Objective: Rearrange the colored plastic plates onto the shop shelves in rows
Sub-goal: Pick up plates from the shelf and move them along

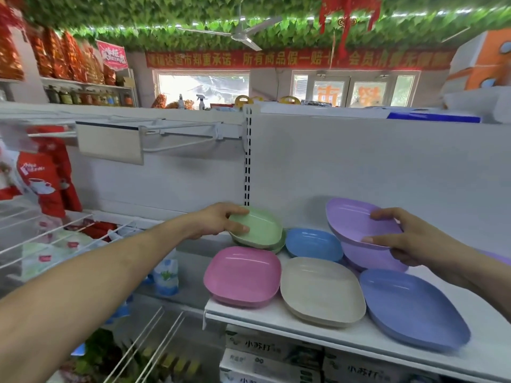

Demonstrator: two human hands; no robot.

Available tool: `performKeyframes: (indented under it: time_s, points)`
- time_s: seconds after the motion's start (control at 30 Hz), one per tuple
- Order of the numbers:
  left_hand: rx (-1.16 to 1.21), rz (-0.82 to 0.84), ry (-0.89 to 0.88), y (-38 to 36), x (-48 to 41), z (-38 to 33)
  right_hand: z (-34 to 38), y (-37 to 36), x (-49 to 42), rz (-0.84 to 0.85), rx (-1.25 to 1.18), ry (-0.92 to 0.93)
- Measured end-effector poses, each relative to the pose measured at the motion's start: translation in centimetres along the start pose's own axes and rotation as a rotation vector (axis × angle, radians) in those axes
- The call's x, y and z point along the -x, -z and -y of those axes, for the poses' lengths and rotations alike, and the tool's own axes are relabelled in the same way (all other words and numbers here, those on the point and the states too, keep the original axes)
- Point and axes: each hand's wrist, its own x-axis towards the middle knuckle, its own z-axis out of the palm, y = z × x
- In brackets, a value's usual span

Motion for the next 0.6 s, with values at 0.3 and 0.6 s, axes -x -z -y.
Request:
performKeyframes:
  time_s: [0.3, 0.6]
  points:
    - [-0.13, 0.066, 0.043, -1.0, -1.9, 0.9, -0.4, 0.7, -0.4, -0.009, 0.01, -0.032]
    - [-0.371, 0.068, 0.063, -1.5, -2.9, 1.4, -1.2, 2.2, -0.6, -0.005, 0.017, -0.067]
